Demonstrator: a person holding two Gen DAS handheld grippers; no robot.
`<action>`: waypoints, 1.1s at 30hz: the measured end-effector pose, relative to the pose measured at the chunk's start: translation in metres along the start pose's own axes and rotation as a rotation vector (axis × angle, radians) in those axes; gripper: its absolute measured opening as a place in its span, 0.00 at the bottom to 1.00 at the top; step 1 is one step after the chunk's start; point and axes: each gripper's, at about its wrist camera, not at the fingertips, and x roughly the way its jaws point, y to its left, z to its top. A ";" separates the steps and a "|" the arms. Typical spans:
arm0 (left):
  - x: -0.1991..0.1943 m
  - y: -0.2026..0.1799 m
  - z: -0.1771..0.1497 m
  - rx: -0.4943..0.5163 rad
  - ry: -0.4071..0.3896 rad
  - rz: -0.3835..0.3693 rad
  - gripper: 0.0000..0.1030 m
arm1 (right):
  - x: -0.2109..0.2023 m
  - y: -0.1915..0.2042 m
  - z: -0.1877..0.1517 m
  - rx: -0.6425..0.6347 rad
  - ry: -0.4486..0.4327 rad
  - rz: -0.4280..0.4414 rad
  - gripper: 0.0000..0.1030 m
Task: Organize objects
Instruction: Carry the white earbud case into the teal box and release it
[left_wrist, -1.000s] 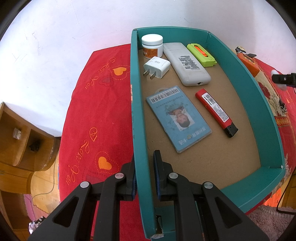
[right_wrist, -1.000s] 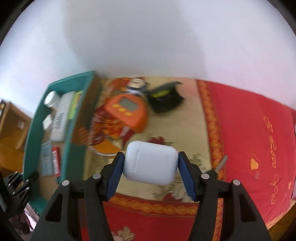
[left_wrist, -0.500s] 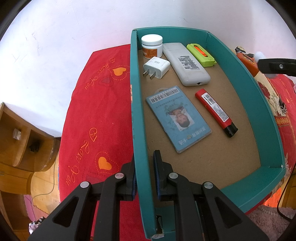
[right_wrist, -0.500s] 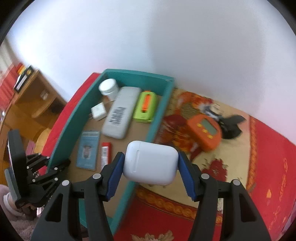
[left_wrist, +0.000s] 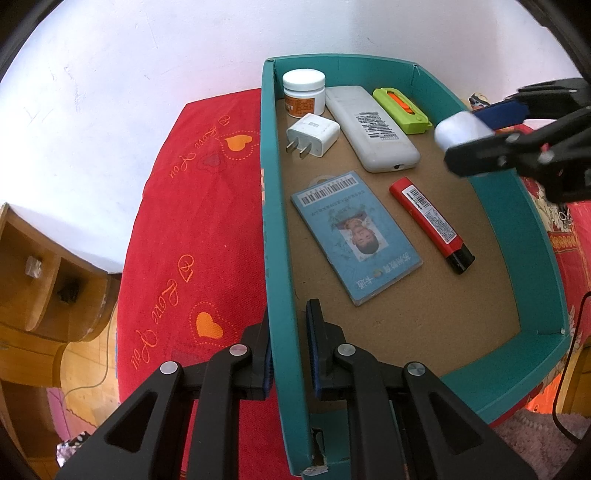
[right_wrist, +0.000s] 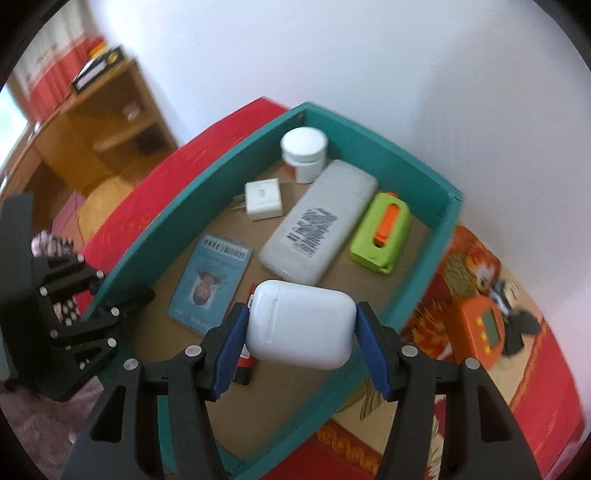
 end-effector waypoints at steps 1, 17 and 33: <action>0.000 0.000 0.000 -0.001 0.000 0.000 0.14 | 0.003 0.002 0.001 -0.019 0.011 0.000 0.57; 0.000 0.000 0.000 0.000 -0.001 -0.002 0.14 | 0.041 0.010 0.002 -0.243 0.175 -0.050 0.57; -0.001 -0.001 0.001 -0.001 -0.001 -0.005 0.14 | 0.047 0.011 0.006 -0.281 0.175 -0.064 0.57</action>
